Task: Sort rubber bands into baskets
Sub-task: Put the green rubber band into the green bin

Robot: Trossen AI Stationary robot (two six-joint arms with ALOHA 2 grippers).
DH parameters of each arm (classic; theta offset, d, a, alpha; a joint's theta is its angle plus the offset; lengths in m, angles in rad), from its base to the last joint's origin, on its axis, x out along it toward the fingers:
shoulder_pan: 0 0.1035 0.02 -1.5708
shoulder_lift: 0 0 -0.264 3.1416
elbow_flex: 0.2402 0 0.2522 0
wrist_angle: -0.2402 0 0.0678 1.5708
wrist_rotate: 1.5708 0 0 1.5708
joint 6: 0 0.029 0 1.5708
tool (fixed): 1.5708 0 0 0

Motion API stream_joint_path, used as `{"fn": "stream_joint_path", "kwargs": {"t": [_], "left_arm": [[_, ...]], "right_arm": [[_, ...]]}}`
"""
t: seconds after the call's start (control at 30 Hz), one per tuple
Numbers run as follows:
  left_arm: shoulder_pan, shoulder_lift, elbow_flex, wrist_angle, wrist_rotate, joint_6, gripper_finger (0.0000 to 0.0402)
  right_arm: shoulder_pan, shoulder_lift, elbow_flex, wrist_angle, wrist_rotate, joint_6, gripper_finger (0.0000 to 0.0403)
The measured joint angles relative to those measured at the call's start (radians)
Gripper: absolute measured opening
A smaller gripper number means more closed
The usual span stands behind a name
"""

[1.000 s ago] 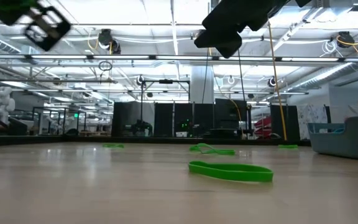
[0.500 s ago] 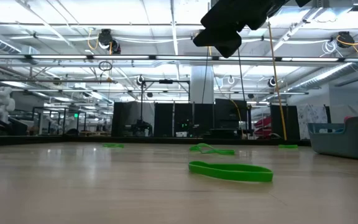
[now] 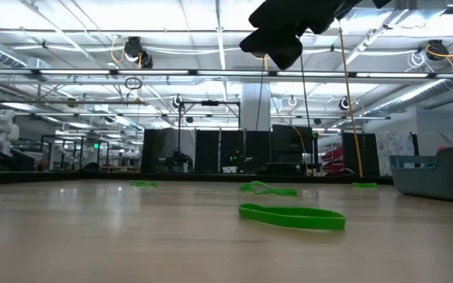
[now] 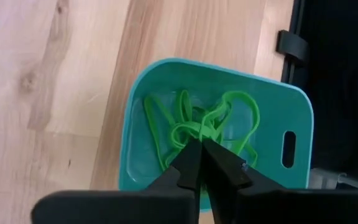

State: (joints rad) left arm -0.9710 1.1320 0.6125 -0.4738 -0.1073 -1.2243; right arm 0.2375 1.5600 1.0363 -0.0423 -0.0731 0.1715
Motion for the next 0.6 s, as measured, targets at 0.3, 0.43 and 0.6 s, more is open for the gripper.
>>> {"fn": "stream_joint_path", "kwargs": {"t": [0.3,0.43,0.6], "left_arm": [[0.0,0.0,0.0,-0.031,-0.001,-0.054,0.0047],[0.001,0.0,0.0,-0.039,-0.001,-0.054,0.0059],[0.035,-0.003,0.0,0.054,-0.002,0.013,0.0065]], "right_arm": [[0.0,0.0,0.0,0.01,0.0,0.0,0.0176],[0.0,0.0,0.0,0.01,0.0,0.0,0.0176],[0.0,0.0,0.0,0.01,0.0,-0.009,0.0176]]}}
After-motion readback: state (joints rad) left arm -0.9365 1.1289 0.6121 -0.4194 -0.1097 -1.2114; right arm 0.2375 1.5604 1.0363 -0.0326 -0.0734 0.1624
